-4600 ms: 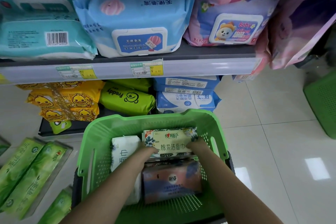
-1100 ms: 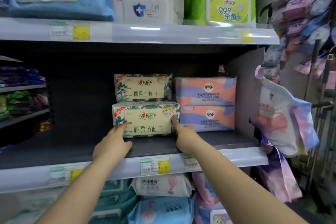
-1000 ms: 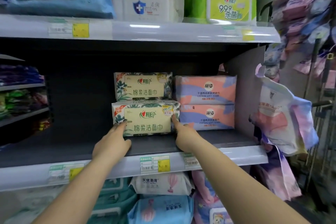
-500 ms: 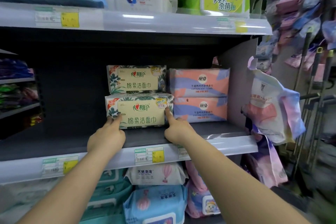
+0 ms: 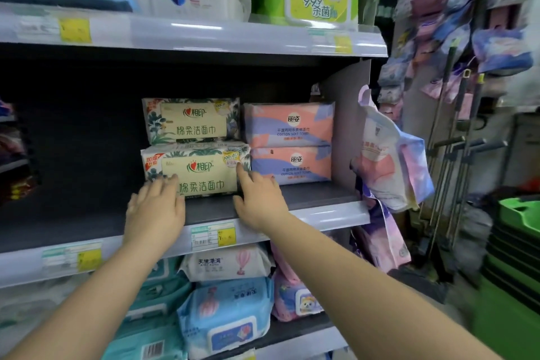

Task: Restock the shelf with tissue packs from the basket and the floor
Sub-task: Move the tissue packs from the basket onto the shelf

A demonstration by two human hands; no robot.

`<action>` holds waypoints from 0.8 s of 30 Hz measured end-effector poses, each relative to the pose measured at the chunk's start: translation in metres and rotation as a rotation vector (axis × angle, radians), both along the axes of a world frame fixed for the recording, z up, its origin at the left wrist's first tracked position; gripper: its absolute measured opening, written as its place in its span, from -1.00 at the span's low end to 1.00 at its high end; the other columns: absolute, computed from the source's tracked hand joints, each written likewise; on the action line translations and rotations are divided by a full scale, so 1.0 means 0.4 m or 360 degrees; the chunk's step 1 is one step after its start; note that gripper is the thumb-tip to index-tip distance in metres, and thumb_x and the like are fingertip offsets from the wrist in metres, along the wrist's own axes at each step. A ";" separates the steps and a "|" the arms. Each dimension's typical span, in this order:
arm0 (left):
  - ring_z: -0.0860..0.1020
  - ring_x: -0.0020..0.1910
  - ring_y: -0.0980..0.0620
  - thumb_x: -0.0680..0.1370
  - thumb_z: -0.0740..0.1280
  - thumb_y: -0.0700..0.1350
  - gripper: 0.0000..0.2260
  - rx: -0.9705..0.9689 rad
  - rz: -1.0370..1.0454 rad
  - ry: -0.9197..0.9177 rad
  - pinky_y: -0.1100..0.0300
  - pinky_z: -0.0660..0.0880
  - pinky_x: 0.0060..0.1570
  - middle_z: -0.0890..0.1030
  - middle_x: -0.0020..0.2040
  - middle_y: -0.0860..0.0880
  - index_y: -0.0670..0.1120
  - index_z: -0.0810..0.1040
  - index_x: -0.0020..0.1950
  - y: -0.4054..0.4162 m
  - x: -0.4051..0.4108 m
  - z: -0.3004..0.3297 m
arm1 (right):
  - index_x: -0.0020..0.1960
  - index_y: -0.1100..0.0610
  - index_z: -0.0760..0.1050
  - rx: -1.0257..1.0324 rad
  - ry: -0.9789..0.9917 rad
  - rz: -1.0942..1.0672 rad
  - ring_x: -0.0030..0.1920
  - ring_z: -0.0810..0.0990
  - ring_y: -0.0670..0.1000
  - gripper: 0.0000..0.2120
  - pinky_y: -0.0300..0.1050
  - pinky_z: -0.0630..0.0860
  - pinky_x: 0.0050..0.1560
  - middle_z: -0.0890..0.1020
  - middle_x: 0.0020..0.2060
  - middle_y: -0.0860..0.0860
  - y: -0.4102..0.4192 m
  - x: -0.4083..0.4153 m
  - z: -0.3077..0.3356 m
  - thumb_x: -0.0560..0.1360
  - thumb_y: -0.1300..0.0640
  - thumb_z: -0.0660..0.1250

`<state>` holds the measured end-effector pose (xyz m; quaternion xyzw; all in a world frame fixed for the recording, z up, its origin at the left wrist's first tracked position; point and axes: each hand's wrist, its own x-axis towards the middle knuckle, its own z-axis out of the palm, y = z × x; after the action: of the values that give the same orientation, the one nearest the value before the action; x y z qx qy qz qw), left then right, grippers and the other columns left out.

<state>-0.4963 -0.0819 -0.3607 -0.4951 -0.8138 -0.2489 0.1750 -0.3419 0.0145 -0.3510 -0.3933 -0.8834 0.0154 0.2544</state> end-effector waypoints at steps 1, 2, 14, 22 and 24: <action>0.15 0.46 -0.12 0.61 0.05 -0.05 -0.56 -0.0007 -0.0028 0.0029 -0.09 0.09 0.43 0.21 0.49 -0.11 -0.08 0.17 0.50 -0.002 0.020 -0.008 | 0.52 0.11 -0.04 0.0085 -0.0021 0.0006 0.33 0.30 0.22 -0.38 0.19 0.10 0.42 0.36 0.33 0.15 -0.006 0.003 -0.007 0.54 0.03 0.11; 0.09 0.49 -0.10 0.61 0.04 -0.04 -0.55 -0.0020 -0.0054 0.0048 -0.07 0.01 0.45 0.16 0.51 -0.09 -0.06 0.13 0.51 -0.004 0.041 -0.015 | 0.52 0.11 -0.03 0.0132 -0.0022 0.0016 0.35 0.30 0.19 -0.39 0.20 0.05 0.44 0.36 0.33 0.13 -0.011 0.005 -0.014 0.55 0.02 0.11; 0.49 0.23 -0.16 0.50 -0.01 0.05 -0.50 -0.0030 -0.0083 0.0426 -0.02 0.18 0.23 0.55 0.24 -0.15 -0.15 0.49 0.29 0.008 0.081 -0.102 | 0.51 0.08 0.03 0.0336 -0.0148 0.0079 0.43 0.22 0.11 -0.31 0.09 0.05 0.42 0.28 0.44 0.09 -0.025 0.023 -0.086 0.49 -0.26 -0.09; 0.55 0.13 -0.14 0.49 0.04 0.00 -0.54 0.0055 -0.0056 0.0450 0.02 0.28 0.09 0.60 0.17 -0.13 -0.17 0.55 0.21 0.015 0.090 -0.109 | 0.48 0.09 0.17 0.0403 -0.0027 0.0038 0.43 0.23 0.12 -0.17 0.12 0.09 0.40 0.33 0.42 0.11 -0.027 0.010 -0.108 0.33 -0.29 -0.25; 0.54 0.16 -0.15 0.48 0.04 0.00 -0.53 0.0055 -0.0061 0.0476 0.03 0.25 0.11 0.59 0.19 -0.14 -0.18 0.55 0.21 0.015 0.088 -0.112 | 0.48 0.09 0.16 0.0393 -0.0026 0.0043 0.45 0.20 0.11 -0.16 0.13 0.07 0.41 0.30 0.43 0.10 -0.027 0.011 -0.108 0.32 -0.29 -0.25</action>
<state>-0.4611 -0.0760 -0.4056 -0.5390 -0.7647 -0.1894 0.2980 -0.3377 0.0036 -0.3943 -0.3470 -0.8859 -0.0934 0.2934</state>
